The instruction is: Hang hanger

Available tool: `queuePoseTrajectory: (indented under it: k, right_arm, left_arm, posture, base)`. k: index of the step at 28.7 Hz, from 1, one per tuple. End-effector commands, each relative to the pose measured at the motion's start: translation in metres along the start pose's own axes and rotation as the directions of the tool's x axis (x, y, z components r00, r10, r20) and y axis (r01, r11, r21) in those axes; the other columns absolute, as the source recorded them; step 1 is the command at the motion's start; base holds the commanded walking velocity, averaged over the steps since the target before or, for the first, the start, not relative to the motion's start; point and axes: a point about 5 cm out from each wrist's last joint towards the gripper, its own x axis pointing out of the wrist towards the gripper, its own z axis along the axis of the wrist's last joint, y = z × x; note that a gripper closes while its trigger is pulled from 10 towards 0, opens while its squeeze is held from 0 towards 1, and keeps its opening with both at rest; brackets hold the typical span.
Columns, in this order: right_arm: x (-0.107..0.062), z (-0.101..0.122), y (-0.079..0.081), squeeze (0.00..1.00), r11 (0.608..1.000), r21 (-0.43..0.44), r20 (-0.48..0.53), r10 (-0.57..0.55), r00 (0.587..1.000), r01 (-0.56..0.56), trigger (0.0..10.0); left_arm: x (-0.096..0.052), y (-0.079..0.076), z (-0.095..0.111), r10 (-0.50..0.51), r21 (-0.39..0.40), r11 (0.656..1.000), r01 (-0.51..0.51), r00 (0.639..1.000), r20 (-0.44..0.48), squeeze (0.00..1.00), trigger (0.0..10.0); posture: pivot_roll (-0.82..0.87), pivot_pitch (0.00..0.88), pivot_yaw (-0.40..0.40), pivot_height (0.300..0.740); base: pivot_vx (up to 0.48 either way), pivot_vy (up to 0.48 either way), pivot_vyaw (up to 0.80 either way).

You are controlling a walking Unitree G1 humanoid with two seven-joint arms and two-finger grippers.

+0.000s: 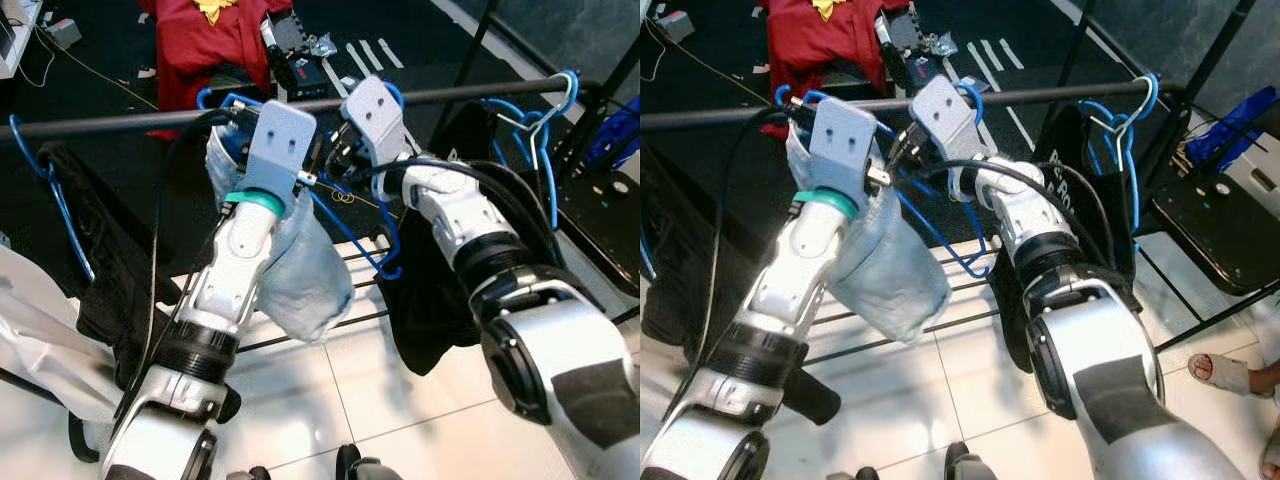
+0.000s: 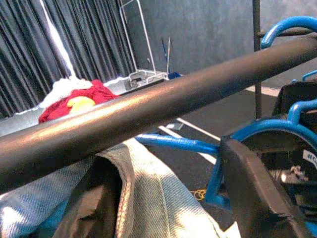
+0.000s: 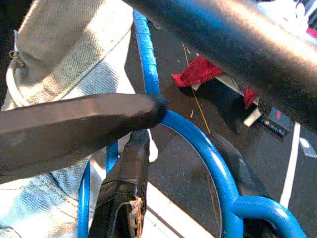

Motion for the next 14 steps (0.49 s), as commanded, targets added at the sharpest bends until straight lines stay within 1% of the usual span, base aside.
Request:
queuePoseTrajectory:
  k: [1,2,3,4,7,8,9,10,11,12,13,14]
  right_arm:
    - [0.009,-0.019,0.031,1.00,0.986,0.023,-0.052,0.165,0.985,-0.164,10.0]
    - [0.009,-0.019,0.031,1.00,0.986,0.023,-0.052,0.165,0.985,-0.164,10.0]
    - [0.007,-0.019,0.030,1.00,0.988,0.025,-0.043,0.151,0.988,-0.150,10.0]
    - [0.006,-0.019,0.027,1.00,0.990,0.028,-0.032,0.141,0.989,-0.140,10.0]
    - [0.006,-0.019,0.027,1.00,0.990,0.028,-0.032,0.141,0.989,-0.140,10.0]
    - [0.004,-0.019,0.025,1.00,0.991,0.032,-0.021,0.132,0.991,-0.131,10.0]
    - [0.004,-0.019,0.025,1.00,0.991,0.032,-0.021,0.132,0.991,-0.131,10.0]
    - [0.001,-0.019,0.022,0.95,0.992,0.031,-0.011,0.123,0.992,-0.122,10.0]
    - [0.001,-0.019,0.022,0.95,0.992,0.031,-0.011,0.123,0.992,-0.122,10.0]
    - [-0.001,-0.019,0.021,0.00,0.992,0.030,0.000,0.122,0.993,-0.122,10.0]
    - [-0.001,-0.019,0.021,0.00,0.992,0.030,0.000,0.122,0.993,-0.122,10.0]
    - [-0.002,-0.019,0.021,0.00,0.992,0.026,0.004,0.121,0.993,-0.121,10.0]
  left_arm:
    - [-0.002,-0.005,0.000,-0.029,0.016,0.999,0.029,1.000,-0.005,0.13,10.0]
    - [-0.002,-0.005,0.000,-0.029,0.016,0.999,0.029,1.000,-0.005,0.13,10.0]
    - [-0.004,-0.006,0.002,-0.044,0.002,0.999,0.043,0.999,0.011,0.00,10.0]
    - [-0.008,-0.009,0.007,-0.081,-0.031,0.996,0.082,0.996,0.037,0.00,10.0]
    - [-0.008,-0.009,0.007,-0.081,-0.031,0.996,0.082,0.996,0.037,0.00,10.0]
    - [-0.012,-0.013,0.012,-0.126,-0.068,0.989,0.130,0.990,0.064,0.00,10.0]
    - [-0.012,-0.013,0.012,-0.126,-0.068,0.989,0.130,0.990,0.064,0.00,10.0]
    - [-0.018,-0.017,0.017,-0.191,-0.103,0.974,0.199,0.978,0.084,0.00,10.0]
    - [-0.018,-0.017,0.017,-0.191,-0.103,0.974,0.199,0.978,0.084,0.00,10.0]
    - [-0.022,-0.021,0.019,-0.244,-0.105,0.961,0.254,0.965,0.098,1.00,10.0]
    - [-0.022,-0.021,0.019,-0.244,-0.105,0.961,0.254,0.965,0.098,1.00,10.0]
    - [-0.026,-0.023,0.019,-0.273,-0.108,0.953,0.284,0.956,0.104,1.00,10.0]
  posture:
    - [-0.06,0.187,-0.010,0.740]
    - [-0.06,0.187,-0.010,0.740]
    - [-0.07,0.188,-0.007,0.740]
    - [-0.07,0.188,-0.004,0.740]
    - [-0.07,0.188,-0.004,0.740]
    - [-0.07,0.187,-0.004,0.740]
    - [-0.07,0.187,-0.004,0.740]
    - [-0.07,0.186,-0.002,0.740]
    - [-0.07,0.186,-0.002,0.740]
    - [-0.06,0.185,-0.001,0.740]
    - [-0.06,0.185,-0.001,0.740]
    - [-0.06,0.185,-0.001,0.740]
  base:
    - [0.000,0.000,0.00]
    - [0.000,0.000,0.00]
    - [0.000,0.000,0.00]
    - [0.000,0.000,0.00]
    - [0.000,0.000,0.00]
    - [0.000,0.000,0.00]
    - [0.000,0.000,0.00]
    - [0.000,0.000,0.00]
    - [0.000,0.000,0.00]
    - [0.000,0.000,0.00]
    - [0.000,0.000,0.00]
    - [0.000,0.000,0.00]
